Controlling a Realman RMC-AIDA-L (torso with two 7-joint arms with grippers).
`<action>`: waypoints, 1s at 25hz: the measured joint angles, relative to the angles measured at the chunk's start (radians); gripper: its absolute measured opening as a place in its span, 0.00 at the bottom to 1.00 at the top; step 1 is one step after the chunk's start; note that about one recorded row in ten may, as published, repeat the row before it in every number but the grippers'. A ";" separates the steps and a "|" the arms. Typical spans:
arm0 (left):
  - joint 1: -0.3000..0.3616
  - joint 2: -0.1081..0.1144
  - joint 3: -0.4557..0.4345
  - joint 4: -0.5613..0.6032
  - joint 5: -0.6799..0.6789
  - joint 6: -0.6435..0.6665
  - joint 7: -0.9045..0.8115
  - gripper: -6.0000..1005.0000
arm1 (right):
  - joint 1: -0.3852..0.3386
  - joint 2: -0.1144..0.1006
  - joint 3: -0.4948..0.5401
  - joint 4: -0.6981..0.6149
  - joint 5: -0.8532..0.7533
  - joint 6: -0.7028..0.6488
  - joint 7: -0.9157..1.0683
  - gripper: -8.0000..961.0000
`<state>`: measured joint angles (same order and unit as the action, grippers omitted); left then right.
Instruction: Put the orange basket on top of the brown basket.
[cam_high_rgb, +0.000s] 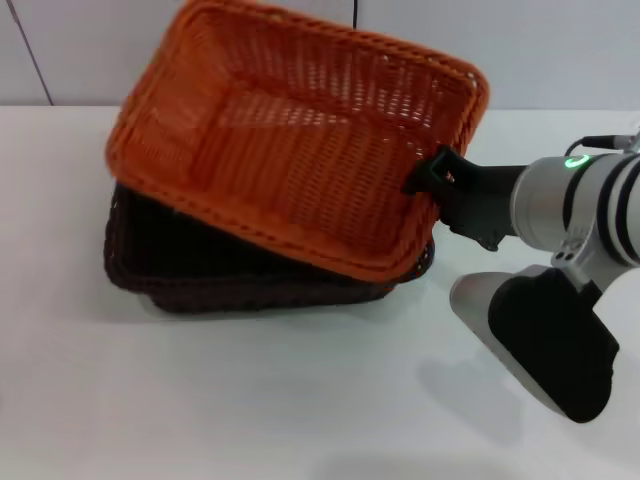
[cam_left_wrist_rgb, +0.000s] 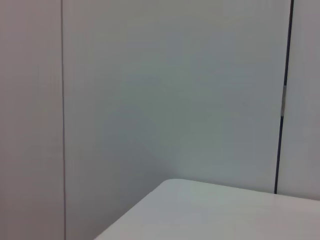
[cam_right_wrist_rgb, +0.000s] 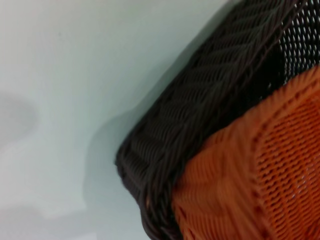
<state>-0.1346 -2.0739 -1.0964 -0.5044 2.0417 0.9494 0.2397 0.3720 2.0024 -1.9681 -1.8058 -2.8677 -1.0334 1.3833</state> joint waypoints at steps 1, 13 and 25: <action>0.000 0.000 0.007 -0.001 0.000 0.000 0.000 0.77 | -0.008 0.000 0.000 -0.007 0.000 0.002 0.000 0.24; -0.017 0.006 0.017 0.002 0.003 -0.001 0.002 0.77 | -0.164 0.043 -0.053 -0.209 -0.039 -0.008 0.029 0.60; -0.040 0.011 0.016 0.034 0.012 -0.029 0.008 0.77 | -0.238 0.071 -0.287 -0.258 -0.052 -0.041 0.093 0.76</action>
<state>-0.1747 -2.0631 -1.0801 -0.4704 2.0532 0.9203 0.2473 0.1336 2.0738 -2.2550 -2.0635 -2.9195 -1.0745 1.4764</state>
